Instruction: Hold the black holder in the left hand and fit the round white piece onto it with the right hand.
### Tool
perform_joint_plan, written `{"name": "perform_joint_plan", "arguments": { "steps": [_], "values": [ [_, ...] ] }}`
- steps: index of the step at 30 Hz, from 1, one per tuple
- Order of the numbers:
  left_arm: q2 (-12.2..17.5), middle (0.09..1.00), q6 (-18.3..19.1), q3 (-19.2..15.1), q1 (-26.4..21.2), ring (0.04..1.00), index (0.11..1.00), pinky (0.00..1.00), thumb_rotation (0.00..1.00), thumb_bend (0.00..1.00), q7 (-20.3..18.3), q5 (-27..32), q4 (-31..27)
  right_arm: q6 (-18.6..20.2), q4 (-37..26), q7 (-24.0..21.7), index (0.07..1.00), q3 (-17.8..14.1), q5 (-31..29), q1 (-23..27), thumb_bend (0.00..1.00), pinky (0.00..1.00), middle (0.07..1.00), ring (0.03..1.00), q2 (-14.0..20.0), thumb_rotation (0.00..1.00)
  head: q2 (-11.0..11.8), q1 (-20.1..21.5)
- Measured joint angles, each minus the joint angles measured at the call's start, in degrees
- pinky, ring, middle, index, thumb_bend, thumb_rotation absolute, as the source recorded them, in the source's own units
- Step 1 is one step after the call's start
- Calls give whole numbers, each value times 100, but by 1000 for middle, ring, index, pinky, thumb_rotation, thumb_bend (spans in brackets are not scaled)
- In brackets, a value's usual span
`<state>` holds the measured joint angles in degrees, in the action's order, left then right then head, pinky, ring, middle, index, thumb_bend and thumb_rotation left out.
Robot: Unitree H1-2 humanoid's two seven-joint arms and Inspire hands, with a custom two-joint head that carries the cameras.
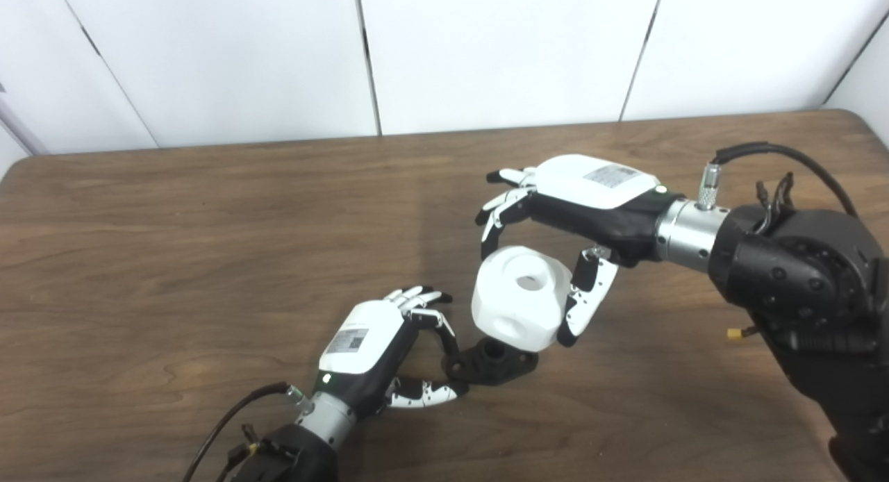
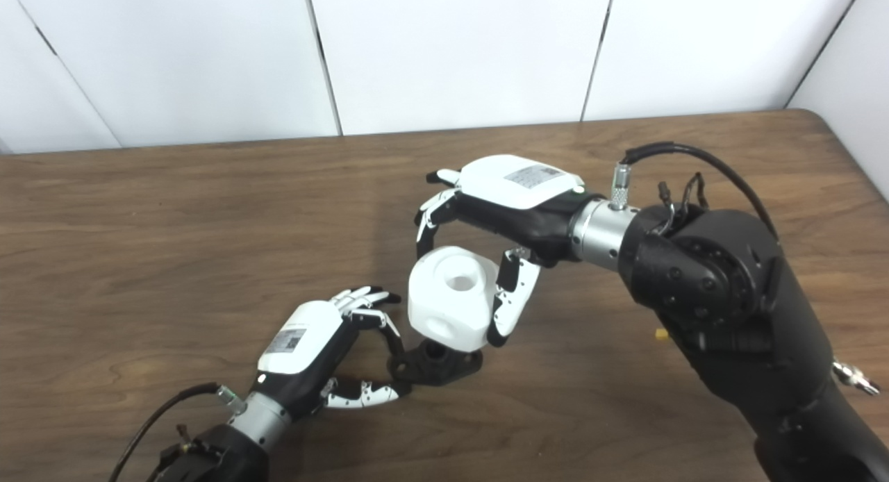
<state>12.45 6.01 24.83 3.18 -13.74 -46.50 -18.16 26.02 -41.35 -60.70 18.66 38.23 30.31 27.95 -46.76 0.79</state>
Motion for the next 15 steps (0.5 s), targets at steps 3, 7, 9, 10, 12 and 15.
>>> {"name": "perform_joint_plan", "arguments": {
  "steps": [3,7,9,10,12,15],
  "values": [
    [-4,870,1,0,1,928,493,915,55,498,0,2,1,-101,41,30,483,133,48,-53,524,1000,846,1000,-48,134,44,0],
    [-4,871,1,2,2,928,493,913,55,499,-1,6,6,-160,174,100,482,172,50,-172,524,1000,853,1000,-145,133,53,18],
    [-5,870,1,-1,2,927,493,909,55,499,-1,6,6,-159,179,120,482,171,58,-208,523,1000,853,1000,-147,132,70,18],
    [-5,869,1,-2,2,926,493,907,55,499,-1,6,6,-159,180,145,482,169,62,-225,523,1000,854,1000,-154,132,70,18],
    [-5,871,2,-2,2,929,493,909,54,499,-1,5,5,-160,183,210,482,169,65,-276,523,1000,853,1000,-176,132,96,35],
    [-5,873,2,-1,2,931,494,913,55,499,-1,4,5,-175,202,238,482,179,72,-355,523,1000,855,1000,-198,132,114,35]
  ]
}}
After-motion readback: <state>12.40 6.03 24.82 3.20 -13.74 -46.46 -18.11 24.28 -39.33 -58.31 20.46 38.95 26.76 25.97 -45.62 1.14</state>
